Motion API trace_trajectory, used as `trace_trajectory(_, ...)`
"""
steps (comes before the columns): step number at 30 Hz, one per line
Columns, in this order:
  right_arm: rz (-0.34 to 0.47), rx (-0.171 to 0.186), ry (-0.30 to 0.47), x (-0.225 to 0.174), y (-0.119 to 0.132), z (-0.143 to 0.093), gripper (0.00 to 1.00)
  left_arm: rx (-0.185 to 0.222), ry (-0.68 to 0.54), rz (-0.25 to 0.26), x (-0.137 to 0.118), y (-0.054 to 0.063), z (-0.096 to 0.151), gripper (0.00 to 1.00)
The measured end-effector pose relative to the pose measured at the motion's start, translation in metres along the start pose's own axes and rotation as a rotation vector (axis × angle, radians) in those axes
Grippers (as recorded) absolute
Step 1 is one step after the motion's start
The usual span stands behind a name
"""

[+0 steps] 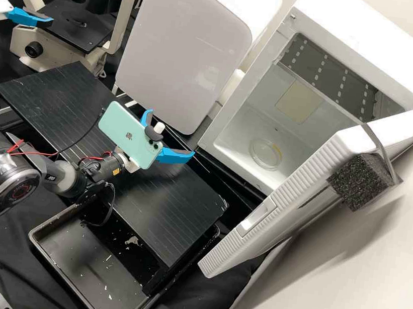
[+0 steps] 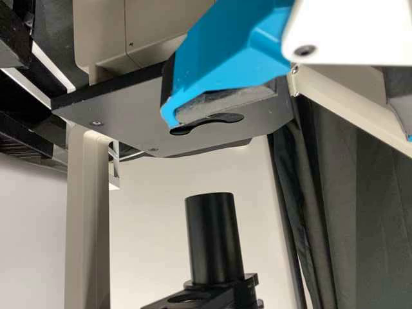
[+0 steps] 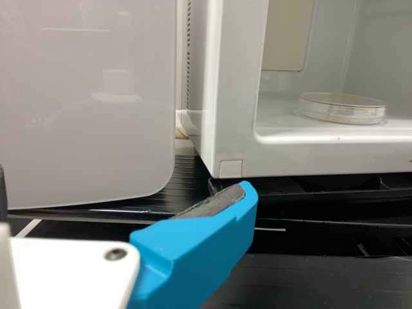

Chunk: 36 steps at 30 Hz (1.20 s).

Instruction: Close the incubator door

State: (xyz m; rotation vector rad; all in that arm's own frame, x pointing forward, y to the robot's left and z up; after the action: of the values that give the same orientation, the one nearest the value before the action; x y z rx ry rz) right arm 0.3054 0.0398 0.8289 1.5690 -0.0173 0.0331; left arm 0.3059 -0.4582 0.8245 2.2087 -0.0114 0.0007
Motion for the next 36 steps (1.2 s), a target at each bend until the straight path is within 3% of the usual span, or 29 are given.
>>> trace_trajectory(10, 0.029, -0.005, -0.019, -0.013, 0.007, 0.009, 1.0, 0.0, 0.0, 0.0, 0.0, 0.0, 0.0, 1.0)
trace_trajectory(18, 0.18, 0.0, -0.028, -0.055, 0.032, 0.02, 1.0, 0.0, 0.0, 0.0, 0.0, 0.0, 0.0, 1.0)
trace_trajectory(24, 0.416, -0.088, -0.068, -0.093, 0.055, 0.017, 1.0, 0.0, 0.0, 0.0, 0.0, 0.0, 0.0, 1.0)
trace_trajectory(28, 0.567, -0.16, -0.196, -0.116, 0.07, 0.02, 1.0, 0.0, 0.0, 0.0, 0.0, 0.0, 0.0, 1.0)
trace_trajectory(32, 0.636, -0.229, -0.309, -0.127, 0.078, 0.024, 1.0, 0.0, 0.0, 0.0, 0.0, 0.0, 0.0, 1.0)
trace_trajectory(36, 0.675, -0.273, -0.405, -0.134, 0.083, 0.028, 1.0, 0.0, 0.0, 0.0, 0.0, 0.0, 0.0, 1.0)
